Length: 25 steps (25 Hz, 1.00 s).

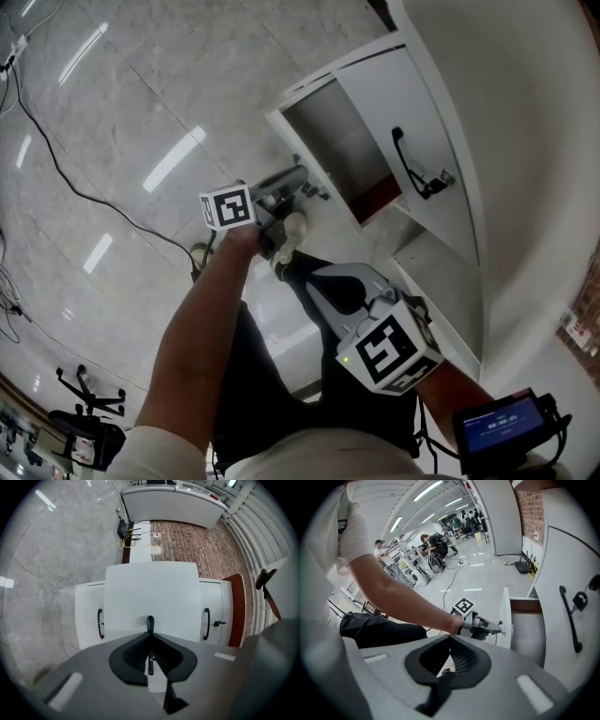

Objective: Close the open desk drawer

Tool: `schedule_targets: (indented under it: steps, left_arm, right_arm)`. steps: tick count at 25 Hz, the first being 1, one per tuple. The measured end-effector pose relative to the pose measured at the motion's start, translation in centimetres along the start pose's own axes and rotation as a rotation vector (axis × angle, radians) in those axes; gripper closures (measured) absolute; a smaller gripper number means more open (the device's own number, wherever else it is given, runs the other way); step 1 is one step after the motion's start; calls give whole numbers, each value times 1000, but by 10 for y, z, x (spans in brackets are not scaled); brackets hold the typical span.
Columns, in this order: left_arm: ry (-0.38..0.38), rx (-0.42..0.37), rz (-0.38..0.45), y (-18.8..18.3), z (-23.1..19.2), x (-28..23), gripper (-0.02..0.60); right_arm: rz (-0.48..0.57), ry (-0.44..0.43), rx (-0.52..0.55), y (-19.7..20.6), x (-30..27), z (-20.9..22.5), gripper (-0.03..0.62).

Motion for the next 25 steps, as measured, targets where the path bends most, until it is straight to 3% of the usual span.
schedule_targets:
  steps: [25]
  left_arm:
    - [56,-29,6,-39,21,-77,558]
  right_arm:
    - [20,21,-53,13,7,9,591]
Point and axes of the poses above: the fingertips, and each gripper's own axes: x backward along the fingers, z to its right, y out of its underside, the point moved 3 cm from there along x, backward along the fingers, and after that the axes turned 10 degrees about -z, right-handed, at the moved point
